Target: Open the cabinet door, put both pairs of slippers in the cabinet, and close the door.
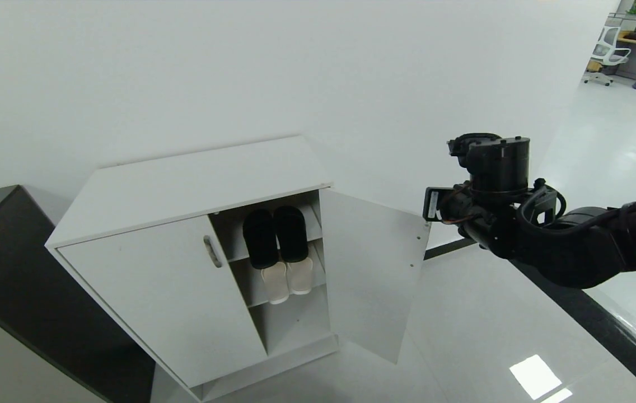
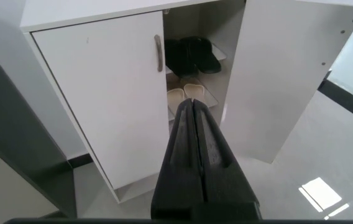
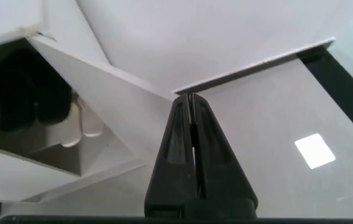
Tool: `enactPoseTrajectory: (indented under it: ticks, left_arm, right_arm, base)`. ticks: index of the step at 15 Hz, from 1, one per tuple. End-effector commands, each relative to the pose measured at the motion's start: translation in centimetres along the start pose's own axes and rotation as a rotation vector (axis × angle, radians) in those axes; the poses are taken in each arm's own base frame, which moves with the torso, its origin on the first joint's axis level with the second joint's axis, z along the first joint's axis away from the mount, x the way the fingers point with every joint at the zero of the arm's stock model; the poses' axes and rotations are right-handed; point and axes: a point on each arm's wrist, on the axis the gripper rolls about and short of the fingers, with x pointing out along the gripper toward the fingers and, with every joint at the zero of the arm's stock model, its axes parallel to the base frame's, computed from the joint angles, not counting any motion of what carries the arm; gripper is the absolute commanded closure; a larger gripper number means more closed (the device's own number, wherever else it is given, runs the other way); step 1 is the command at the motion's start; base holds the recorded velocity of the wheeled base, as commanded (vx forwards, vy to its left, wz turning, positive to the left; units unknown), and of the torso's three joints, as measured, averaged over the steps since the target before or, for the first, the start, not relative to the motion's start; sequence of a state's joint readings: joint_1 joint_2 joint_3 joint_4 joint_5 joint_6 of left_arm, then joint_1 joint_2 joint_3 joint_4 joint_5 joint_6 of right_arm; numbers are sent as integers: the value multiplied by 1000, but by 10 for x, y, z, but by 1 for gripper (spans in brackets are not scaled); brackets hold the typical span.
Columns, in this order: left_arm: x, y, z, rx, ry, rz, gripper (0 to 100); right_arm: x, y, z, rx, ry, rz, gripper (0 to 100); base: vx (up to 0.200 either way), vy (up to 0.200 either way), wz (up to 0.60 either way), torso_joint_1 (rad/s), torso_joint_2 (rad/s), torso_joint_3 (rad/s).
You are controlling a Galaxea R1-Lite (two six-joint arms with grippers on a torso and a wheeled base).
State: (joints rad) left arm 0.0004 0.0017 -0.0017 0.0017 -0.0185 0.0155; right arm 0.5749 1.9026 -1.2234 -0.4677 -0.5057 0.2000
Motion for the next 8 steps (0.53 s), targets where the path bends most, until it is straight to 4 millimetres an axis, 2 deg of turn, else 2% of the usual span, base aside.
enactPoseTrajectory:
  ticks: [1, 5, 8]
  left_arm:
    - [0, 0, 0, 0, 1, 0, 100]
    - [0, 0, 0, 0, 1, 0, 100]
    - [0, 0, 0, 0, 1, 0, 100]
  right_arm:
    - [25, 0, 2, 7, 0, -17, 100]
    - [57, -1, -4, 12, 10, -33, 100]
    - [71, -4, -11, 11, 29, -18, 100]
  base:
    - [0, 0, 0, 0, 0, 0]
    - [0, 0, 0, 0, 0, 0]
    - [0, 0, 0, 0, 0, 0]
